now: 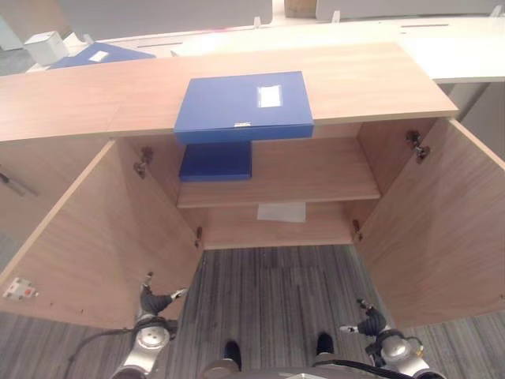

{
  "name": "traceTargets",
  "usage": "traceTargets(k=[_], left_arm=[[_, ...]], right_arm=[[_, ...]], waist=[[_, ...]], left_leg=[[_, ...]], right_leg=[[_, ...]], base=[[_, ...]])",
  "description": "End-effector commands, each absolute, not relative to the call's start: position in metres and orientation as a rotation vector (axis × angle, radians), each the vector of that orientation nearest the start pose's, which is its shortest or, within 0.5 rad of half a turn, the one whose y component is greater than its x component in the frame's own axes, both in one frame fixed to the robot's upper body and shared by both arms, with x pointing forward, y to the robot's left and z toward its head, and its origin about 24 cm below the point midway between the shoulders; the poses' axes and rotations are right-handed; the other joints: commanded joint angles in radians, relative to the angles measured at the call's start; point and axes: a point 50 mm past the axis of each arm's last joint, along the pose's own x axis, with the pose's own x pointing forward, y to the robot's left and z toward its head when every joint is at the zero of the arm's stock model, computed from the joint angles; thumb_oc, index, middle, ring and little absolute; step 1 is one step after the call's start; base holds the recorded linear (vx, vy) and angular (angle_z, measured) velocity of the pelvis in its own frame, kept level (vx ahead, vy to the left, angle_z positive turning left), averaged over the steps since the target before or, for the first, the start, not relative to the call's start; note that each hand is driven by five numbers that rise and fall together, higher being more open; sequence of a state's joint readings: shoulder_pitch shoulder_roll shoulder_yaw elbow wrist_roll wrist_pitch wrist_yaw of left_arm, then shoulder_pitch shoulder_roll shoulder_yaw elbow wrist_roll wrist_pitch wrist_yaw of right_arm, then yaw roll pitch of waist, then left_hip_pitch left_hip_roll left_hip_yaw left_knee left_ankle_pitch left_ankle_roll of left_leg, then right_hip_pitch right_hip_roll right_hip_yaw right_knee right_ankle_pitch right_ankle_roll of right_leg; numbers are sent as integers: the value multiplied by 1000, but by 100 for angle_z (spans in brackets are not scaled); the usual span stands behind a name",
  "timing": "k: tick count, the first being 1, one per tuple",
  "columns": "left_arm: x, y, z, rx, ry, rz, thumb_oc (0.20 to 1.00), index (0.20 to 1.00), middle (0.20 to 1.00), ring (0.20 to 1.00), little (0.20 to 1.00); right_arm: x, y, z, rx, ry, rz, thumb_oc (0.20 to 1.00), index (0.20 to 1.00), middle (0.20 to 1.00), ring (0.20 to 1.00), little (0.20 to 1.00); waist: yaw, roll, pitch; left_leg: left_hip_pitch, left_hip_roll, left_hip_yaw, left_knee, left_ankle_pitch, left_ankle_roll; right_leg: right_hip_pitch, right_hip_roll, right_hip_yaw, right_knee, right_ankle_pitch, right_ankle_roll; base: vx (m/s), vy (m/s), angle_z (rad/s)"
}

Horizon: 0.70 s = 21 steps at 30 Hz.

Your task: Put the empty folder in the office cabinet

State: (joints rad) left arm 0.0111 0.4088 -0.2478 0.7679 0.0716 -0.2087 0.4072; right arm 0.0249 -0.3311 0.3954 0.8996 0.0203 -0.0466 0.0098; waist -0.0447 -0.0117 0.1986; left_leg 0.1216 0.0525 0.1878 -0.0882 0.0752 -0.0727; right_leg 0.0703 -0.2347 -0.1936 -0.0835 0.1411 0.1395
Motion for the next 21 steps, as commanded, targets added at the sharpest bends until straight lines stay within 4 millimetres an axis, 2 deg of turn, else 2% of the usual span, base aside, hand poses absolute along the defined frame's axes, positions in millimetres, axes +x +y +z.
traceTargets(k=[1, 2, 3, 7, 9, 10, 11, 17, 21], left_arm=[[221, 265, -42, 820, 233, 332, 1000, 1000, 1000, 1000, 1000], [231, 267, -25, 920, 125, 356, 1000, 1000, 1000, 1000, 1000], [231, 267, -25, 921, 125, 356, 1000, 1000, 1000, 1000, 1000], [249, 268, 16, 1111, -133, 392, 1000, 1000, 1000, 1000, 1000], [251, 268, 23, 1152, -182, 393, 1000, 1000, 1000, 1000, 1000], [256, 268, 40, 1210, -274, 403, 1000, 1000, 1000, 1000, 1000], [259, 267, 46, 1233, -312, 401, 1000, 1000, 1000, 1000, 1000], [273, 263, 72, 1302, -466, 411, 1000, 1000, 1000, 1000, 1000], [281, 263, 76, 1329, -459, 398, 1000, 1000, 1000, 1000, 1000]], right_arm=[[161, -220, -124, -545, 837, 240, 1000, 1000, 1000, 1000, 1000], [159, -220, -125, -539, 842, 238, 1000, 1000, 1000, 1000, 1000], [159, -220, -125, -539, 842, 238, 1000, 1000, 1000, 1000, 1000], [153, -221, -128, -516, 861, 229, 1000, 1000, 1000, 1000, 1000], [152, -220, -129, -515, 863, 230, 1000, 1000, 1000, 1000, 1000], [149, -220, -130, -519, 863, 234, 1000, 1000, 1000, 1000, 1000], [148, -220, -130, -522, 863, 238, 1000, 1000, 1000, 1000, 1000], [141, -217, -133, -529, 882, 259, 1000, 1000, 1000, 1000, 1000], [140, -217, -133, -533, 892, 265, 1000, 1000, 1000, 1000, 1000]], waist=[[-7, 25, 11], [-7, 21, 6], [-6, 21, 7], [0, 11, -8], [1, 9, -10], [1, 8, -16], [-1, 7, -19], [-14, 9, -39], [-25, 12, -46]], left_leg=[[1, 8, -33, 1, -111, 42], [7, 5, -24, 1, -118, 48], [7, 5, -24, 1, -119, 48], [13, 6, -13, 1, -127, 55], [15, 8, -9, 1, -128, 54], [19, 12, -6, 1, -131, 53], [21, 13, -4, 1, -133, 52], [27, 19, -4, 1, -138, 45], [30, 20, -8, 1, -141, 41]], right_leg=[[9, 40, 1, -1, -51, 23], [7, 37, 4, -4, -47, 28], [7, 37, 5, -4, -47, 28], [12, 43, 20, -4, -53, 31], [14, 43, 20, -4, -55, 32], [19, 47, 24, -4, -61, 32], [22, 49, 28, -4, -65, 32], [35, 57, 40, -4, -80, 29], [41, 60, 43, -4, -87, 28]], base=[[20, 22, -25], [19, 7, -21], [31, -9, -19], [40, -36, -7], [43, -30, -7], [77, -48, -10], [81, -47, -7], [57, -21, -2], [44, -1, 0]])
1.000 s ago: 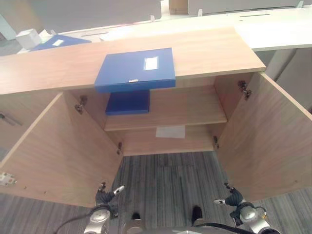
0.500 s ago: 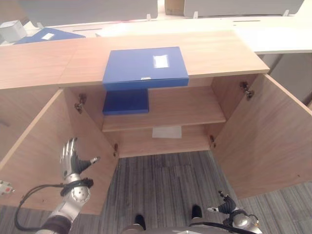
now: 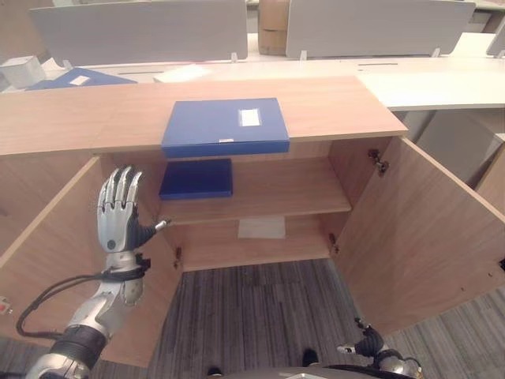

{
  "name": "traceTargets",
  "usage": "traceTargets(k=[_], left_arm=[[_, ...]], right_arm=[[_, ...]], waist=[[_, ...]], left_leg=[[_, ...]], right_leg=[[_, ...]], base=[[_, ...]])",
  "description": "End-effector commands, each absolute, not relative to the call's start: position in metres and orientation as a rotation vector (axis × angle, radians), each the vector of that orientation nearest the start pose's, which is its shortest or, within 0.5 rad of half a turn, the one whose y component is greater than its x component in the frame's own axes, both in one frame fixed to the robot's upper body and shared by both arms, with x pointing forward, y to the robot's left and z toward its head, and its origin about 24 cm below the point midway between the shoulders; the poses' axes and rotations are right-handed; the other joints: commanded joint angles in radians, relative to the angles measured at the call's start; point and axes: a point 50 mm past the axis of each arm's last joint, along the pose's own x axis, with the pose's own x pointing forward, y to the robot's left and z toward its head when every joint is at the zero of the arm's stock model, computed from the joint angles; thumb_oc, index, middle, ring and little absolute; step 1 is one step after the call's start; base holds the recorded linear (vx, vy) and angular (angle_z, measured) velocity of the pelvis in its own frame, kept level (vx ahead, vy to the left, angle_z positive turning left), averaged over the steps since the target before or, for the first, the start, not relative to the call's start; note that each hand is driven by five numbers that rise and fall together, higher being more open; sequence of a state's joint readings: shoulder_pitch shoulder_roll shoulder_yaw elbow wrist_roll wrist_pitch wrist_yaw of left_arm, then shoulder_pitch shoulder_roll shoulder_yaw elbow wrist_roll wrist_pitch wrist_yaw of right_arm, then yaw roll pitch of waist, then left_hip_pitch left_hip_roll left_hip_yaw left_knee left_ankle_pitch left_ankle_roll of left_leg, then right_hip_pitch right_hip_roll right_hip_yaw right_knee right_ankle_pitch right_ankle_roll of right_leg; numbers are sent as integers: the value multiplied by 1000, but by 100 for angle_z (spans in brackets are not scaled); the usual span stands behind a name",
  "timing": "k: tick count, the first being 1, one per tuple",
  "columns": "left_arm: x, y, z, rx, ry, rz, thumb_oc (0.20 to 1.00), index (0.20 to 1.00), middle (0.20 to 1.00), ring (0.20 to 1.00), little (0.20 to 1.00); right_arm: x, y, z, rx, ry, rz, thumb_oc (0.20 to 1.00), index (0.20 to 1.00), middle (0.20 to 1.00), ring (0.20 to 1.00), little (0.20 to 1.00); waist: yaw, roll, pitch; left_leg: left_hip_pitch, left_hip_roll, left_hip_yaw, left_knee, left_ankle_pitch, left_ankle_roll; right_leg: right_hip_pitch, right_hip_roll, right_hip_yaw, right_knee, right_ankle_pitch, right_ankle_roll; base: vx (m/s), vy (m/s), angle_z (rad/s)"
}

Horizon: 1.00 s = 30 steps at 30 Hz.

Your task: Put the empty folder in the office cabinet

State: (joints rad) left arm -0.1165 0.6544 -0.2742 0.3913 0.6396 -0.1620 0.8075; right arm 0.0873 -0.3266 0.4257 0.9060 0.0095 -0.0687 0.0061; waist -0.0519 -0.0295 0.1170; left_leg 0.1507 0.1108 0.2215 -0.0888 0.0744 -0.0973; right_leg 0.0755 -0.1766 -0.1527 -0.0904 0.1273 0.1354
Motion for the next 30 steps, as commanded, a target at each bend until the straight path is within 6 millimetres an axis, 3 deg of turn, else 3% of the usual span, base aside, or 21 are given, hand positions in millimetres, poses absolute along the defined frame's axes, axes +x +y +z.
traceTargets(k=[1, 7, 8, 13, 17, 30], left_arm=[[286, 263, 77, 1348, -455, 397, 1000, 1000, 1000, 1000, 1000], [297, 264, 77, 1393, -452, 398, 1000, 1000, 1000, 1000, 1000], [307, 274, 76, 1422, -407, 428, 1000, 1000, 1000, 1000, 1000], [319, 281, 81, 1437, -369, 419, 1000, 1000, 1000, 1000, 1000], [332, 293, 96, 1468, -317, 448, 1000, 1000, 1000, 1000, 1000], [353, 310, 150, 1498, -320, 536, 1000, 1000, 1000, 1000, 1000]], right_arm=[[138, -217, -133, -538, 895, 271, 1000, 1000, 1000, 1000, 1000], [137, -218, -134, -545, 900, 276, 1000, 1000, 1000, 1000, 1000], [133, -221, -135, -559, 917, 290, 1000, 1000, 1000, 1000, 1000], [129, -224, -136, -570, 927, 291, 1000, 1000, 1000, 1000, 1000], [126, -230, -136, -585, 937, 286, 1000, 1000, 1000, 1000, 1000], [123, -244, -132, -610, 916, 281, 1000, 1000, 1000, 1000, 1000]], waist=[[-26, 30, 31], [-41, 31, 22], [-72, 33, 13], [-95, 34, 7], [-133, 37, 11], [-185, 35, 25]], left_leg=[[3, -39, -42, 1, -143, 64], [7, -40, -41, 1, -146, 63], [18, -41, -29, 1, -154, 62], [21, -42, -4, 1, -154, 63], [28, -43, 26, 1, -158, 66], [21, -39, 80, 1, -155, 65]], right_leg=[[39, 3, 4, 3, -77, 31], [43, 5, 9, 3, -81, 30], [49, 7, 21, 3, -85, 34], [39, 8, 41, 3, -78, 39], [28, 13, 70, 3, -72, 42], [-9, 23, 126, 3, -62, 49]], base=[[100, 20, 2], [62, 28, -3], [140, 87, -2], [100, 57, -7], [101, 66, -10], [31, 27, -17]])
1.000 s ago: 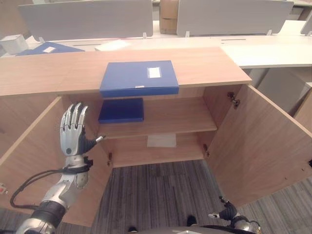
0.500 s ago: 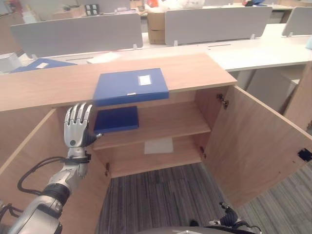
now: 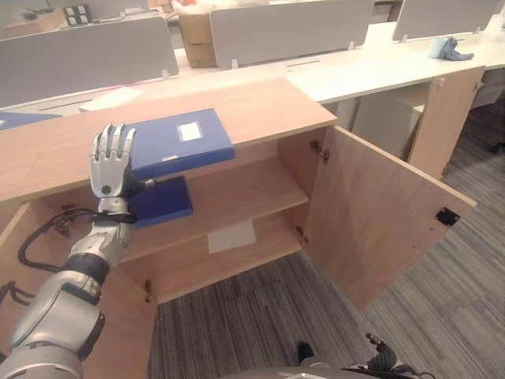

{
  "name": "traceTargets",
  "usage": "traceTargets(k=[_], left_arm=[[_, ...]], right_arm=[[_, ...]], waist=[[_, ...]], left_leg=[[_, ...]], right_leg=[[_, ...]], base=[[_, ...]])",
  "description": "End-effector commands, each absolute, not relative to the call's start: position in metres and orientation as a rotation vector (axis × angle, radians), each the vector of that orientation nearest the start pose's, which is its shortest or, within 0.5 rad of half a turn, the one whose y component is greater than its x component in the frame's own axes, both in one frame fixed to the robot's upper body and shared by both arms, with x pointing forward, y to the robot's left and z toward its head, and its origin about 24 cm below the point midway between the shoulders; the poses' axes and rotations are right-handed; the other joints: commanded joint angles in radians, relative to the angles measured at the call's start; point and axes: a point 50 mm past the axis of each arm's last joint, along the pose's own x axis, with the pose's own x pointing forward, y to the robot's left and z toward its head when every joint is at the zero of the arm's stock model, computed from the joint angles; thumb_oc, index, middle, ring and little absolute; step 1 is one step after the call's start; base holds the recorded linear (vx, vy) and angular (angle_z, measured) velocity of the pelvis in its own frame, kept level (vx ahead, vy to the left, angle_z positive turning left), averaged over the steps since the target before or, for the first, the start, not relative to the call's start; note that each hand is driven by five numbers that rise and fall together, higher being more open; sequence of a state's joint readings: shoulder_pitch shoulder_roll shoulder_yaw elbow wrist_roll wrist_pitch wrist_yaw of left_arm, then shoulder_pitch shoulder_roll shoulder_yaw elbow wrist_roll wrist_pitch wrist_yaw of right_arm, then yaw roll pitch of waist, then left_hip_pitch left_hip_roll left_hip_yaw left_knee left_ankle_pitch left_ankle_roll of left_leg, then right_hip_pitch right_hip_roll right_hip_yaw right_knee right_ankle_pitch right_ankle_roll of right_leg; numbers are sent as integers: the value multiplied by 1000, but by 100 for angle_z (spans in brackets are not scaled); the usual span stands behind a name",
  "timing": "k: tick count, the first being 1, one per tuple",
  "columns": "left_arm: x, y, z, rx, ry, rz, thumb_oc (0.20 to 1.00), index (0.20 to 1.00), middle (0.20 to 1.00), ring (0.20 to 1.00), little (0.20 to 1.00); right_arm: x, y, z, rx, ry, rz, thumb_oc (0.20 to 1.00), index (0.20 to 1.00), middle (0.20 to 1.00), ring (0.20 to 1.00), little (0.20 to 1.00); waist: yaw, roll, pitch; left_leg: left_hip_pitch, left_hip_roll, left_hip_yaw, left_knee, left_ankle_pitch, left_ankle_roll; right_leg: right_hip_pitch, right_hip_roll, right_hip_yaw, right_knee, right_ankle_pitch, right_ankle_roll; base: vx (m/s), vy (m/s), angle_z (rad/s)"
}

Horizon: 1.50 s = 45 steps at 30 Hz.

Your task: Put the empty folder in the office cabinet

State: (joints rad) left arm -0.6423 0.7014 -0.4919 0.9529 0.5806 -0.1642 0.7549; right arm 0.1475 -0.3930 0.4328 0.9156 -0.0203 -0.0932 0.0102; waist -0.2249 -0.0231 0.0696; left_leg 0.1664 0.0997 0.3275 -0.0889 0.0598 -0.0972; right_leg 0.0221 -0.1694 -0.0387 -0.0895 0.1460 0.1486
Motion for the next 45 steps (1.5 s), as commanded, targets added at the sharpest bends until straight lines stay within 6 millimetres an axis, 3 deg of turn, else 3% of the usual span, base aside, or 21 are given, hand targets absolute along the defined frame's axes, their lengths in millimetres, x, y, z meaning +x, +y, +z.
traceTargets(k=[1, 6, 24, 25, 26, 37, 45], left_arm=[[355, 310, 153, 1503, -310, 539, 1000, 1000, 1000, 1000, 1000], [359, 318, 164, 1498, -248, 542, 1000, 1000, 1000, 1000, 1000], [356, 333, 154, 1419, -32, 471, 1000, 1000, 1000, 1000, 1000], [356, 334, 155, 1419, -25, 472, 470, 470, 470, 470, 470], [356, 335, 155, 1414, -22, 473, 200, 200, 200, 200, 200], [358, 332, 161, 1362, -75, 484, 200, 200, 200, 200, 200], [361, 311, 186, 1112, -344, 483, 200, 200, 200, 200, 200]], right_arm=[[123, -245, -131, -612, 914, 280, 1000, 1000, 1000, 1000, 1000], [123, -250, -130, -593, 916, 250, 1000, 1000, 1000, 1000, 1000], [124, -252, -126, -568, 886, 237, 1000, 1000, 1000, 1000, 1000], [124, -252, -126, -567, 884, 237, 1000, 1000, 1000, 1000, 1000], [124, -251, -126, -565, 881, 238, 1000, 1000, 1000, 1000, 1000], [131, -250, -121, -579, 822, 231, 1000, 1000, 1000, 1000, 1000], [139, -247, -114, -597, 758, 198, 1000, 1000, 1000, 1000, 1000]], waist=[[-15, 29, 74], [-24, 24, 87], [-22, 11, 105], [-22, 10, 106], [-21, 10, 107], [-20, 10, 112], [0, 18, 99]], left_leg=[[4, -27, -22, 2, -139, 65], [7, -22, -8, 2, -136, 62], [1, -14, 6, 2, -117, 58], [0, -14, 6, 2, -116, 58], [-2, -13, 6, 2, -115, 58], [-9, -13, 1, 2, -111, 56], [-8, -17, -23, 2, -113, 55]], right_leg=[[41, 16, 16, 2, -80, 37], [34, 19, 27, 2, -76, 43], [23, 23, 25, 2, -67, 43], [22, 23, 26, 2, -65, 43], [20, 23, 26, 2, -64, 44], [19, 21, 12, 2, -66, 41], [35, 19, -13, 2, -77, 34]], base=[[21, 23, -4], [8, 3, -8], [-11, -4, -3], [0, 0, 0], [-30, -12, -1], [-47, -4, 0], [-53, -20, 4]])
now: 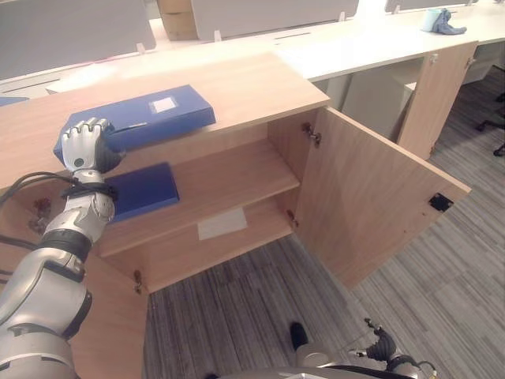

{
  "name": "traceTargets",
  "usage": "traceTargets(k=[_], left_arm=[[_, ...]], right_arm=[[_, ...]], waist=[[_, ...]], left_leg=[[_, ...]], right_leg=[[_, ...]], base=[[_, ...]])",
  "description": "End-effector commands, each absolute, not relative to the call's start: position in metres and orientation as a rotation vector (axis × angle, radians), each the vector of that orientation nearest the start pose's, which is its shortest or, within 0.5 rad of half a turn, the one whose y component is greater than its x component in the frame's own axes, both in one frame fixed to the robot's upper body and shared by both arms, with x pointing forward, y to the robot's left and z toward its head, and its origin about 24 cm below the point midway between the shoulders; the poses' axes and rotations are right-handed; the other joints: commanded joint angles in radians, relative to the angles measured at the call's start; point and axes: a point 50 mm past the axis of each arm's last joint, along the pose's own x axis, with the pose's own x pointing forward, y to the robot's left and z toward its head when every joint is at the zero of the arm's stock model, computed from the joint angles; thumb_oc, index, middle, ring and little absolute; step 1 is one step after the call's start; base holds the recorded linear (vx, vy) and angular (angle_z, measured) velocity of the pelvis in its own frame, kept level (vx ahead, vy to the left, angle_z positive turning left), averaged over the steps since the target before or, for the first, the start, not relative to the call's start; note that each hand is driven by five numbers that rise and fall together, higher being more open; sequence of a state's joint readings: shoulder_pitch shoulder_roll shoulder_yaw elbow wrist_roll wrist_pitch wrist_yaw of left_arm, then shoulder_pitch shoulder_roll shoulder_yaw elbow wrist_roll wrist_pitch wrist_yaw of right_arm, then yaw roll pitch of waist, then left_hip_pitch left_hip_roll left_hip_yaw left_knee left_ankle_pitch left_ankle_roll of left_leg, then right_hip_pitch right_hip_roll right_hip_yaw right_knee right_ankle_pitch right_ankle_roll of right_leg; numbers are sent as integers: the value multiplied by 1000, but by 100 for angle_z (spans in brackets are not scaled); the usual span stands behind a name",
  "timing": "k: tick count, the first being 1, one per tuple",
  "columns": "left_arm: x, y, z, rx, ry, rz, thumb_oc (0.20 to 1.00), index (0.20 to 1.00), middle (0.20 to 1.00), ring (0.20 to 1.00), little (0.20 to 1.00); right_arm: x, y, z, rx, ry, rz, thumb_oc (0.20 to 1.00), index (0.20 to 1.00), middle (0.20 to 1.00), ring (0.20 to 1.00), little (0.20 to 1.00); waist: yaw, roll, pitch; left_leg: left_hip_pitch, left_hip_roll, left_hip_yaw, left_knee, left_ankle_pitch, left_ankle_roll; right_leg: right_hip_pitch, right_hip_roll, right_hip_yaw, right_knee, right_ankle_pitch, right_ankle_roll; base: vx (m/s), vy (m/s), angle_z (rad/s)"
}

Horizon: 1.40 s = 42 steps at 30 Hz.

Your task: Put the empty folder in the office cabinet

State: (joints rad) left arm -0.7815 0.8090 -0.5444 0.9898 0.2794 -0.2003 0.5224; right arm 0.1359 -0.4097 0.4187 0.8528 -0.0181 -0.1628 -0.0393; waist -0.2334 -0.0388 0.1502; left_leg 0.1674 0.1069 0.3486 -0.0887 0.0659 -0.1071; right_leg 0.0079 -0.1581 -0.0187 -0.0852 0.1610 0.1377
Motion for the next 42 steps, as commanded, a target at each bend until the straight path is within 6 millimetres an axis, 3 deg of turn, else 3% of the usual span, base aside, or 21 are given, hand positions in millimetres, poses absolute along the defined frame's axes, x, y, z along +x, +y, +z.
traceTargets(k=[1, 6, 7, 12, 14, 19, 21, 22, 31, 42], left_arm=[[360, 303, 190, 998, -399, 456, 200, 200, 200, 200, 200], [353, 281, 185, 758, -458, 327, 200, 200, 200, 200, 200], [347, 273, 177, 616, -459, 238, 200, 200, 200, 200, 200], [330, 252, 155, 377, -435, 84, 200, 200, 200, 200, 200], [311, 239, 130, 162, -389, -15, 200, 200, 200, 200, 200], [283, 230, 102, -97, -336, -112, 200, 200, 200, 200, 200], [270, 229, 90, -182, -308, -132, 200, 200, 200, 200, 200], [252, 226, 75, -255, -276, -169, 200, 200, 200, 200, 200], [216, 214, 42, -298, -132, -313, 200, 200, 200, 200, 200], [217, 201, 54, -108, -138, -456, 200, 200, 200, 200, 200]], right_arm=[[140, -246, -113, -584, 749, 201, 1000, 1000, 1000, 1000, 1000], [145, -236, -111, -516, 755, 205, 1000, 1000, 1000, 1000, 1000], [144, -232, -112, -496, 775, 216, 1000, 1000, 1000, 1000, 1000], [150, -219, -112, -456, 786, 262, 1000, 1000, 1000, 1000, 1000], [156, -206, -109, -402, 756, 302, 1000, 1000, 1000, 1000, 1000], [169, -191, -98, -299, 680, 343, 1000, 1000, 1000, 1000, 1000], [177, -186, -89, -243, 631, 358, 1000, 1000, 1000, 1000, 1000], [188, -179, -75, -183, 565, 372, 1000, 1000, 1000, 1000, 1000], [219, -155, -29, 44, 389, 464, 1000, 1000, 1000, 1000, 1000], [247, -140, 10, 175, 274, 540, 1000, 1000, 1000, 1000, 1000]], waist=[[18, 35, 21], [53, 35, 12], [69, 34, 7], [106, 31, 4], [135, 31, 2], [170, 29, 3], [185, 28, 5], [204, 25, 6], [241, 19, 4], [251, 21, -13]], left_leg=[[-3, -27, -59, 1, -124, 66], [-7, -32, -94, 1, -125, 65], [-7, -34, -109, 1, -126, 66], [-6, -39, -139, 1, -126, 69], [-6, -43, -162, 1, -124, 74], [-8, -47, -193, 1, -120, 79], [-9, -49, -205, 1, -119, 80], [-10, -51, -215, 1, -118, 82], [-11, -48, -214, 1, -112, 82], [-11, -40, -202, 1, -102, 80]], right_leg=[[62, 5, -44, -2, -98, 44], [79, -4, -78, -2, -105, 41], [88, -8, -94, -2, -108, 42], [105, -15, -125, -2, -112, 38], [117, -17, -142, -2, -115, 32], [131, -21, -158, -2, -117, 26], [137, -22, -166, -2, -119, 23], [143, -22, -175, -2, -121, 19], [142, -23, -188, -2, -114, 14], [132, -25, -184, -2, -105, 17]], base=[[-54, -21, 6], [-43, -30, 18], [-27, -37, 23], [-23, -31, 17], [-10, -26, 20], [4, -7, 17], [7, -6, 14], [14, -4, 24], [3, -3, 10], [0, 0, 0]])
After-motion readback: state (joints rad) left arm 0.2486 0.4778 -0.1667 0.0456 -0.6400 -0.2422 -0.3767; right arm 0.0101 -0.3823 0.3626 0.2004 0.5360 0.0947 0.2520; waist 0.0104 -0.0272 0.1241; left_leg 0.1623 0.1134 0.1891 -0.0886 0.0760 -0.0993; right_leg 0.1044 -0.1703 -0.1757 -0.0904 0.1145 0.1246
